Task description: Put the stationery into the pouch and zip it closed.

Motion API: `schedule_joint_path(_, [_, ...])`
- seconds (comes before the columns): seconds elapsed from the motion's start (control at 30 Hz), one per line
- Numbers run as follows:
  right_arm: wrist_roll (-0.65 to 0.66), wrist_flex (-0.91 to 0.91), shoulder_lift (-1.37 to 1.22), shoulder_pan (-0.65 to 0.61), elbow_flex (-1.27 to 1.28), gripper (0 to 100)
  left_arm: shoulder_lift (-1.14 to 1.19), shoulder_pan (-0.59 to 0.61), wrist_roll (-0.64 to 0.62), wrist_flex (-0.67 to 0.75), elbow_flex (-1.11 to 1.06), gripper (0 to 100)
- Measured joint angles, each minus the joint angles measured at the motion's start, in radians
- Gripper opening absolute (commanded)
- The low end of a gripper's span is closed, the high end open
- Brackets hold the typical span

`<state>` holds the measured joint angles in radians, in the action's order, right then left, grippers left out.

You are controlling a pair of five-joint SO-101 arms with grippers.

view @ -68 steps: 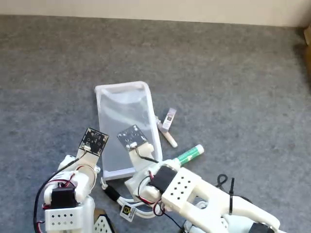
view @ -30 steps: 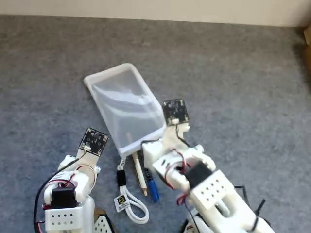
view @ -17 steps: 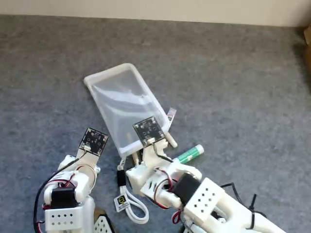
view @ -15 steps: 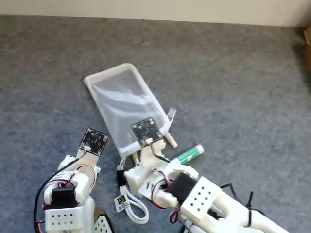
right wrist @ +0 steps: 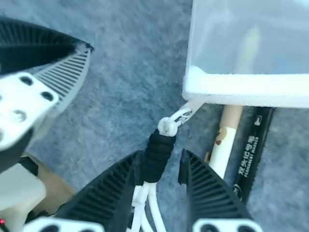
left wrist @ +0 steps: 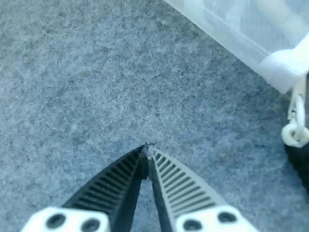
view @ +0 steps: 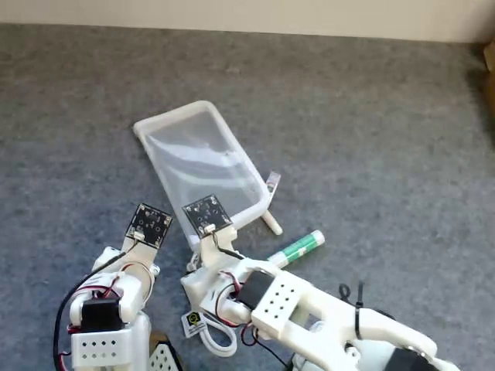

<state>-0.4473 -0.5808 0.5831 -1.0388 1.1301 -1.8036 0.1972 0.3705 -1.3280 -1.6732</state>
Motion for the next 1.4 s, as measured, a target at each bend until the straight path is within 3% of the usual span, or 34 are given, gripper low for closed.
schedule_joint_path(0.3, [-0.071,0.035,-0.092,-0.035,0.000,12.4,0.000,0.000,0.000,0.000,0.000,0])
schedule_joint_path(0.87, [-0.072,0.152,-0.226,-0.061,-0.003,12.3,0.000,0.000,0.000,0.000,0.000,0])
schedule_joint_path(1.03, [-0.072,0.153,-0.226,-0.057,-0.003,0.9,0.000,0.000,0.000,0.000,0.000,0])
schedule_joint_path(1.2, [-0.072,0.153,-0.229,-0.043,-0.003,0.4,0.000,0.000,0.000,0.000,0.000,0])
schedule_joint_path(1.4, [0.028,0.153,-0.229,-0.038,-0.003,0.4,0.000,0.000,0.000,0.000,0.000,0])
